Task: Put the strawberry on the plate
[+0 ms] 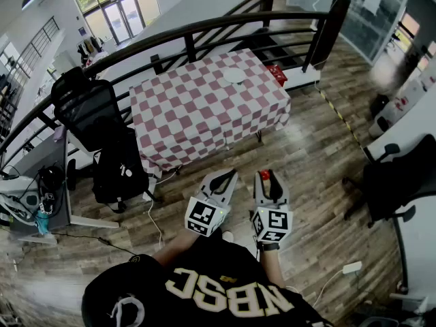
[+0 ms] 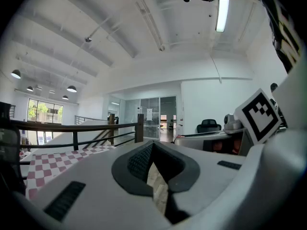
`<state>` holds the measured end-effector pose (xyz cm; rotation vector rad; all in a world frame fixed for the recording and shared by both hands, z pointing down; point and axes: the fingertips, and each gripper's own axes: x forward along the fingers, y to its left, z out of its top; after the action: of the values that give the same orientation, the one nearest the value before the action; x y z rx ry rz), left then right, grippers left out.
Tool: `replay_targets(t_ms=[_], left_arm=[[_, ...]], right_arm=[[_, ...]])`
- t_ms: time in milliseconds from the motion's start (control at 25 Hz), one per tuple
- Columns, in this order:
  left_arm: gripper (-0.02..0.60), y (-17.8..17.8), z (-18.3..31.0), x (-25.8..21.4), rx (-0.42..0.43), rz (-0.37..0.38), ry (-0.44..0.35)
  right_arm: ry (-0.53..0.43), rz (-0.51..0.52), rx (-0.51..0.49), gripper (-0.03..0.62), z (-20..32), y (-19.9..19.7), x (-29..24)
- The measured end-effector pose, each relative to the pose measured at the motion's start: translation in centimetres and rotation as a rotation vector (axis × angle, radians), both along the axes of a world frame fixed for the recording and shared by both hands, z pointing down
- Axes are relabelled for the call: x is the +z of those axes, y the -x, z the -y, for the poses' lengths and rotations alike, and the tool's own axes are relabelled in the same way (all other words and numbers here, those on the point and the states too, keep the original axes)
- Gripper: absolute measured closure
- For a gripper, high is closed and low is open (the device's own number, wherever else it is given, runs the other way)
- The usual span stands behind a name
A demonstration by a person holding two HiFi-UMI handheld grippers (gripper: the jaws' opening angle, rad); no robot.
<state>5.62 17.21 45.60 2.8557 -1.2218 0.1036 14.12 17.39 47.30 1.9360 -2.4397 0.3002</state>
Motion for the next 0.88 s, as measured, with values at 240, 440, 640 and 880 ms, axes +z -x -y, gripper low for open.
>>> replay_targets(t_ms=[240, 440, 640, 880], left_arm=[[0.572, 0.6, 0.4, 0.8, -0.003, -0.008, 0.027], [0.572, 2.7, 2.7, 2.9, -0.048, -0.016, 0.072], [0.572, 3.2, 7.9, 4.5, -0.043, -0.042, 0.096], [0.572, 2.7, 17.0, 2.7, 0.003, -0.068, 0.063]], right_arm=[[0.054, 0.027, 0.031, 0.442, 1.2, -1.6, 2.1], [0.099, 0.033, 0.009, 0.442, 3.2, -0.1, 4.1], [0.107, 0.025, -0.014, 0.442, 7.3, 1.6, 4.7], [0.122, 0.0, 0.018, 0.442, 16.2, 1.4, 4.2]])
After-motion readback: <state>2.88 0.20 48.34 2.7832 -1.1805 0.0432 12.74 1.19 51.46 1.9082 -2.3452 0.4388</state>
